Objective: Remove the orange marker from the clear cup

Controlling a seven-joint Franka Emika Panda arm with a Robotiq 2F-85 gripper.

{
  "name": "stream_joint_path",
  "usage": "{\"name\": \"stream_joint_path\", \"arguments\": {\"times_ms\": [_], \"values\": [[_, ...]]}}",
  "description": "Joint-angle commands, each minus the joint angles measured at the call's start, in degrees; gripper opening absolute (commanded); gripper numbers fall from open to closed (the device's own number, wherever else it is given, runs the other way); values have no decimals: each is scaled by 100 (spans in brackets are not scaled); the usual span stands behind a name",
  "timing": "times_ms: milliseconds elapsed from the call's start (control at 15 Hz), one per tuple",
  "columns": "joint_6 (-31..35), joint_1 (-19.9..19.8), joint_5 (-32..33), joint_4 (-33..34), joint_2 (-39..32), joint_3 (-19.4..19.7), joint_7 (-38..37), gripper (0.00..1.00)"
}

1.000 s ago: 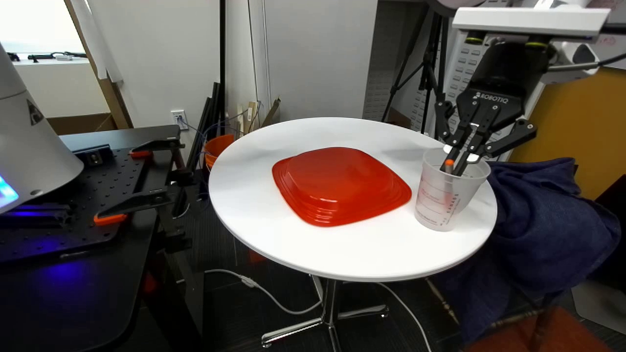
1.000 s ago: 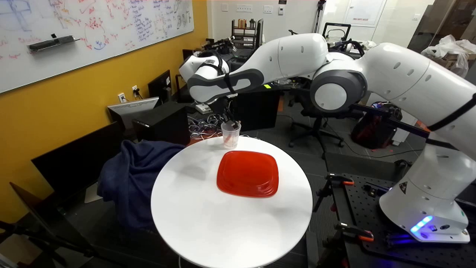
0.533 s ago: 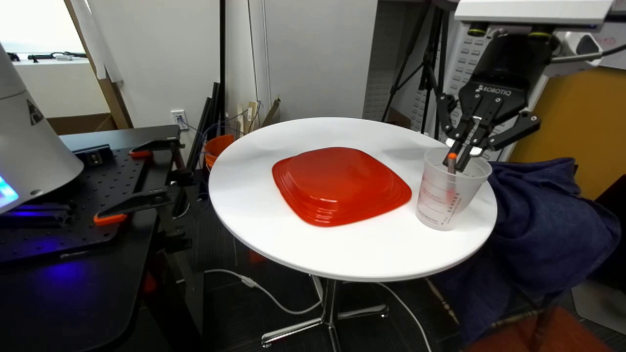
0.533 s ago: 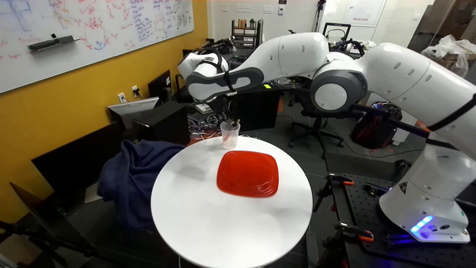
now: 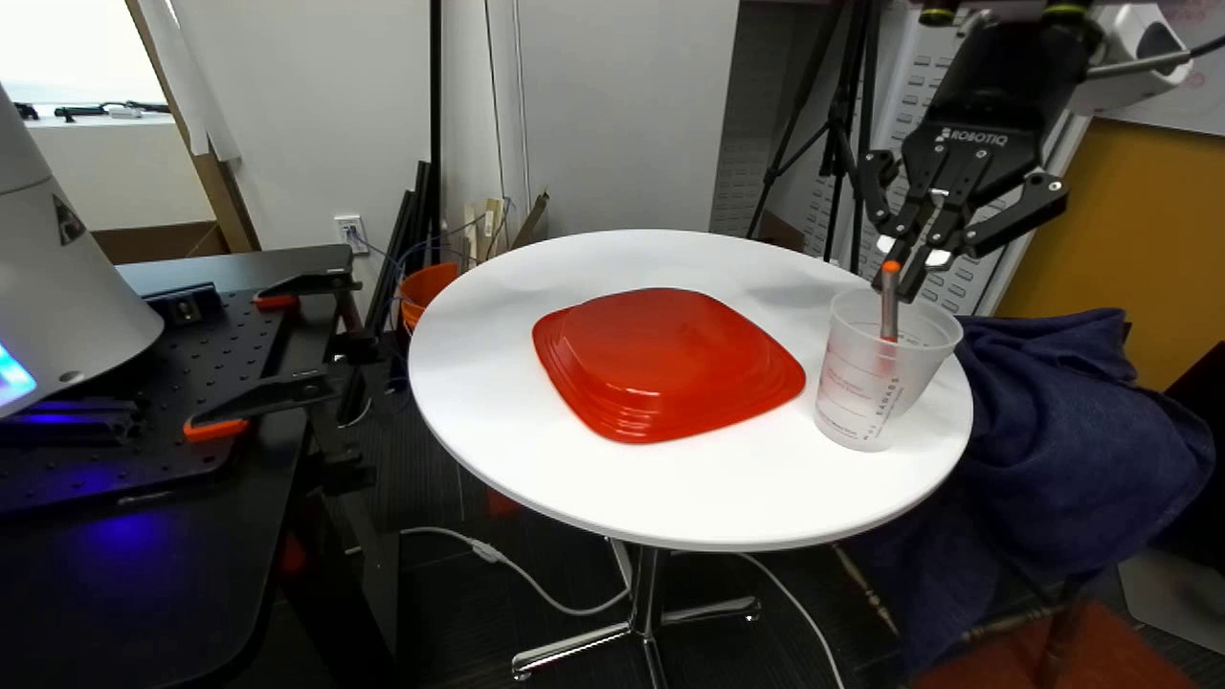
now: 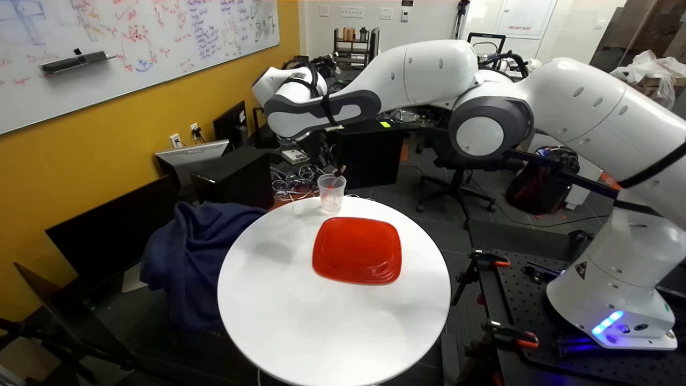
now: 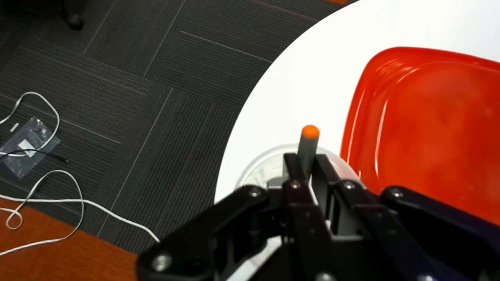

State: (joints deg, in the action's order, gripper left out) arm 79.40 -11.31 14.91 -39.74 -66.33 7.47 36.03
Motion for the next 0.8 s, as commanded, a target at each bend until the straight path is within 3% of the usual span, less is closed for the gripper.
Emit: {"name": "stream_joint_path", "arguments": {"times_ms": [0,733], "values": [[-255,139,124,-122,262,109,-230,3],[-225,360,297,-359,785,222,-777,3]]}}
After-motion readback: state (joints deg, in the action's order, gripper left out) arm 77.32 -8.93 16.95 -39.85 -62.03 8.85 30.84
